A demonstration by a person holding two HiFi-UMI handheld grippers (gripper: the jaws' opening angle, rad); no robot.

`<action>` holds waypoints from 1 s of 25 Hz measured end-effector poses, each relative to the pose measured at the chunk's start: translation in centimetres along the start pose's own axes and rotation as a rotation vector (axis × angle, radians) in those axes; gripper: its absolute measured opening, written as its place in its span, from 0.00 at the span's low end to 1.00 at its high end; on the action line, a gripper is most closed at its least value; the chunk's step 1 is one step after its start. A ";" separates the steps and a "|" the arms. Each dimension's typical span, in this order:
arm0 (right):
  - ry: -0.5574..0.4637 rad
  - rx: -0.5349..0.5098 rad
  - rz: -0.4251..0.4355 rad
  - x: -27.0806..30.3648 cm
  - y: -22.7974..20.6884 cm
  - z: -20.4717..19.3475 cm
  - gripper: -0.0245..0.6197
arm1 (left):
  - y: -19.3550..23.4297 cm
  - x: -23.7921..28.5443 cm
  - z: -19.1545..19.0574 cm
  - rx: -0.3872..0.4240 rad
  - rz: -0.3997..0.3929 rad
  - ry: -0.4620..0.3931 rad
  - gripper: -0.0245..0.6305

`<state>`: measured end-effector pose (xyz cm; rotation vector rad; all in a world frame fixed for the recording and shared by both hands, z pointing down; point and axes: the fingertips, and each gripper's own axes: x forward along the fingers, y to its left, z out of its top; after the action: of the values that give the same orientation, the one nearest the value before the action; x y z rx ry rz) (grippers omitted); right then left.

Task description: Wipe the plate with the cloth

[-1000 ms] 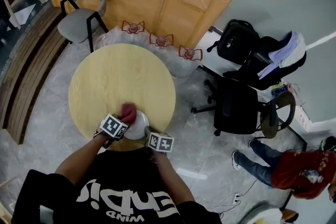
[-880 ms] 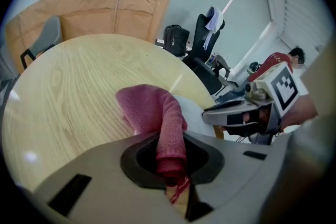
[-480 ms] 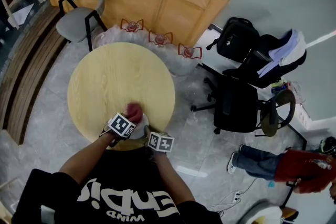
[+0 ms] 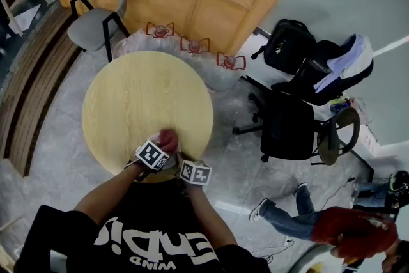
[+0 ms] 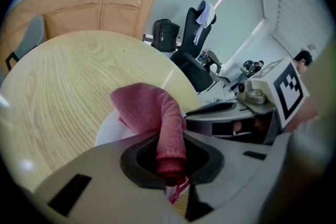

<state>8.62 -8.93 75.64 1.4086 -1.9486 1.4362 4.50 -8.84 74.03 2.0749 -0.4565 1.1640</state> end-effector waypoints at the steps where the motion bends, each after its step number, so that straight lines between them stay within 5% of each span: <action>1: 0.000 0.002 0.000 0.0 0.0 0.0 0.14 | -0.1 0.0 0.0 0.000 -0.003 0.002 0.12; 25: 0.000 -0.023 -0.016 0.0 0.2 0.3 0.14 | -2.4 -1.0 -3.9 0.088 -0.074 0.096 0.12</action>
<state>8.54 -9.17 75.46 1.4104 -1.9438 1.4023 3.11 -4.42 73.61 2.0814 -0.2851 1.2527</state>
